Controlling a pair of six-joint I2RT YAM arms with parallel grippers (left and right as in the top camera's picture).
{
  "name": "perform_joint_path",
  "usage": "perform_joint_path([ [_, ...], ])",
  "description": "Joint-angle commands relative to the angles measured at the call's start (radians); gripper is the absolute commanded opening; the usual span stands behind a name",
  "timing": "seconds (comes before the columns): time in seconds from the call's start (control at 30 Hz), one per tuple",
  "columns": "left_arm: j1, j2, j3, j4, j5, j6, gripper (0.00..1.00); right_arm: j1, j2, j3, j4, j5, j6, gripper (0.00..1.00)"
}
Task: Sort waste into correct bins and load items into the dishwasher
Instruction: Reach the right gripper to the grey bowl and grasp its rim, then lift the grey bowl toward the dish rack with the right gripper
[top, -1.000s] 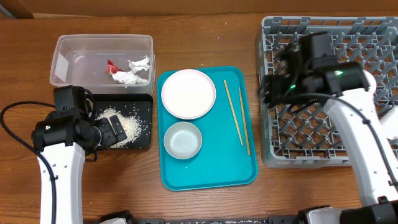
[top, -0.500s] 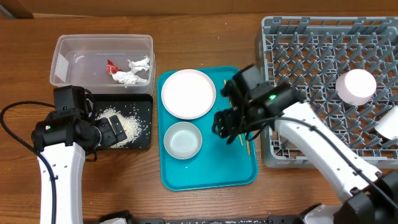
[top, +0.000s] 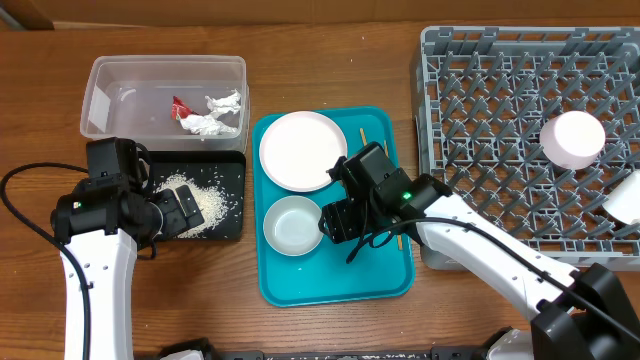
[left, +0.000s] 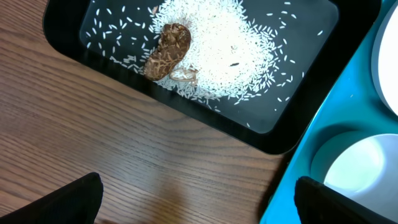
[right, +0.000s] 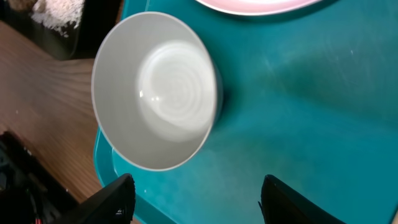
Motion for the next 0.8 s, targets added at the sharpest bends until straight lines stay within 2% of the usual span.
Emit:
perform_joint_path([
  [0.0, 0.005, 0.002, 0.006, -0.003, -0.003, 0.011, 1.00, 0.004, 0.027, -0.012, 0.036, 0.029, 0.060, 0.66],
  [0.2, 0.005, 0.002, 0.006, -0.003, -0.003, 0.011, 1.00, 0.004, 0.105, -0.012, 0.096, 0.029, 0.098, 0.61],
  [0.4, 0.005, 0.002, 0.006, -0.003, -0.003, 0.011, 1.00, 0.004, 0.146, -0.012, 0.093, 0.092, 0.154, 0.44],
  [0.7, 0.005, 0.002, 0.006, -0.003, -0.003, 0.011, 1.00, 0.003, 0.146, -0.011, 0.093, 0.092, 0.154, 0.39],
  [0.77, 0.005, 0.002, 0.006, -0.003, -0.003, 0.011, 1.00, 0.003, 0.146, -0.011, 0.092, 0.093, 0.153, 0.33],
])
